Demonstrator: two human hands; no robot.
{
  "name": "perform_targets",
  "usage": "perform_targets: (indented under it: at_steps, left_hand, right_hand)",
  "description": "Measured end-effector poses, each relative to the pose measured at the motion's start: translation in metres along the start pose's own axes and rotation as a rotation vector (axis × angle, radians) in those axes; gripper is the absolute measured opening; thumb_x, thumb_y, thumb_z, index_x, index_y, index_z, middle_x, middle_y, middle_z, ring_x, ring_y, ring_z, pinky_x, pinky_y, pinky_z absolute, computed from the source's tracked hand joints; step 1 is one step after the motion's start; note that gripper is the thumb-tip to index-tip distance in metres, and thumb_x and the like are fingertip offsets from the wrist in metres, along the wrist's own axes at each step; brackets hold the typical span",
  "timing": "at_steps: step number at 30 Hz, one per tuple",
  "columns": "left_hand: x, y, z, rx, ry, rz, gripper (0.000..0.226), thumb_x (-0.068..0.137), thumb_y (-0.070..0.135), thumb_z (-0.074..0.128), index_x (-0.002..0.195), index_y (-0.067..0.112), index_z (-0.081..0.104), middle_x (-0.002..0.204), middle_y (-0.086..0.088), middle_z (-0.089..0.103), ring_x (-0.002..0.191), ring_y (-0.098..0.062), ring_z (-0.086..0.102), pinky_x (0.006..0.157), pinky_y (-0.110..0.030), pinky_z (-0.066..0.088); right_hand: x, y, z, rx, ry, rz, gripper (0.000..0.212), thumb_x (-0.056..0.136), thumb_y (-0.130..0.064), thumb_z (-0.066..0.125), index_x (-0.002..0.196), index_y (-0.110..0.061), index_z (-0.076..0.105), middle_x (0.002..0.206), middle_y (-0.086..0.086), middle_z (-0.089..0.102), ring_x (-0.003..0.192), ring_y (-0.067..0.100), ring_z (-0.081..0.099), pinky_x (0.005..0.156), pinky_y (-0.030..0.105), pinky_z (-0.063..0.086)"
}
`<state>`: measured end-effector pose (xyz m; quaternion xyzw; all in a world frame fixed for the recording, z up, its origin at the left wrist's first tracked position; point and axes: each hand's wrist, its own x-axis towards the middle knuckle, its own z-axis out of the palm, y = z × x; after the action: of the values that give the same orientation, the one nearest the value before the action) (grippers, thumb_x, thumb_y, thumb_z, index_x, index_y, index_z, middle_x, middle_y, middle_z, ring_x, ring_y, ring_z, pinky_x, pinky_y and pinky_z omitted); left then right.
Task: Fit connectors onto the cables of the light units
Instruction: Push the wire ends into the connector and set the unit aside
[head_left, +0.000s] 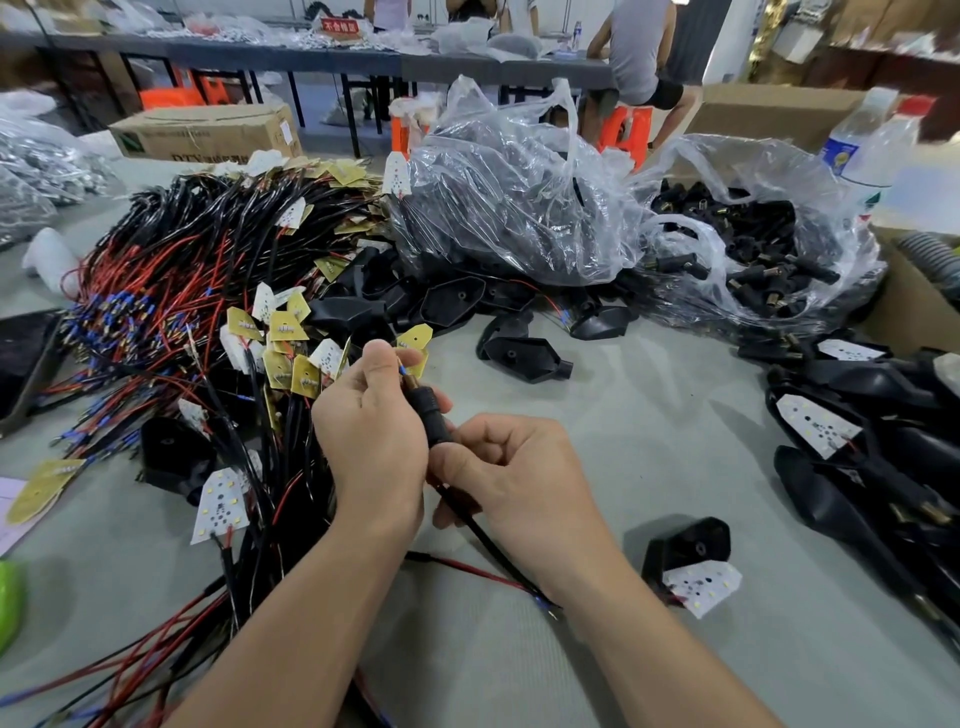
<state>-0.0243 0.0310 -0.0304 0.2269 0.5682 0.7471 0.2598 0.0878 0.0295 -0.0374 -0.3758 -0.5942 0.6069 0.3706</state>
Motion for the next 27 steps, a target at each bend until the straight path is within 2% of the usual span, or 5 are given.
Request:
perform_targets:
  at_steps: [6,12,17,22,27]
  left_hand:
    - [0.005,0.007,0.0,-0.017,-0.136,-0.085,0.035,0.102,0.022,0.06,0.07,0.014,0.072,0.07,-0.009,0.075,0.063,-0.018,0.073,0.056,-0.024,0.058]
    - [0.004,0.012,-0.002,-0.04,-0.319,-0.154,0.029,0.101,0.019,0.059,0.079,0.01,0.074,0.084,-0.012,0.078,0.079,-0.019,0.076,0.065,-0.021,0.058]
    - [0.011,0.013,-0.006,-0.031,-0.134,-0.085,0.029,0.103,0.02,0.058,0.079,0.01,0.072,0.07,-0.007,0.076,0.06,-0.016,0.071,0.056,-0.021,0.055]
    - [0.008,0.007,-0.005,0.018,-0.057,0.025,0.031,0.104,0.017,0.057,0.077,0.011,0.072,0.062,-0.003,0.071,0.055,-0.016,0.068,0.055,-0.022,0.055]
    - [0.029,0.015,-0.012,-0.332,0.082,-0.39,0.025,0.104,0.017,0.056,0.084,0.005,0.063,0.058,0.0,0.062,0.043,-0.006,0.055,0.044,-0.016,0.047]
  right_hand:
    - [0.003,-0.001,-0.004,-0.11,0.127,0.029,0.017,0.095,-0.021,0.061,0.079,-0.018,0.062,0.057,0.007,0.066,0.041,0.016,0.044,0.043,0.025,0.033]
    - [0.004,-0.003,-0.009,-0.133,0.02,0.044,0.028,0.094,-0.032,0.061,0.074,-0.014,0.066,0.066,0.008,0.072,0.046,0.022,0.059,0.051,0.029,0.042]
    - [0.002,-0.007,-0.011,-0.208,-0.185,0.12,0.033,0.098,-0.03,0.059,0.068,-0.017,0.063,0.069,0.008,0.073,0.054,0.019,0.06,0.056,0.028,0.044]
    - [-0.002,-0.017,-0.009,-0.838,0.046,-0.042,0.034,0.092,-0.047,0.064,0.074,-0.018,0.058,0.062,0.001,0.06,0.062,0.022,0.053,0.055,0.038,0.04]
    - [-0.015,-0.017,0.022,-1.071,0.101,-0.23,0.032,0.095,-0.047,0.058,0.08,-0.025,0.04,0.081,0.005,0.067,0.073,0.036,0.052,0.061,0.037,0.028]
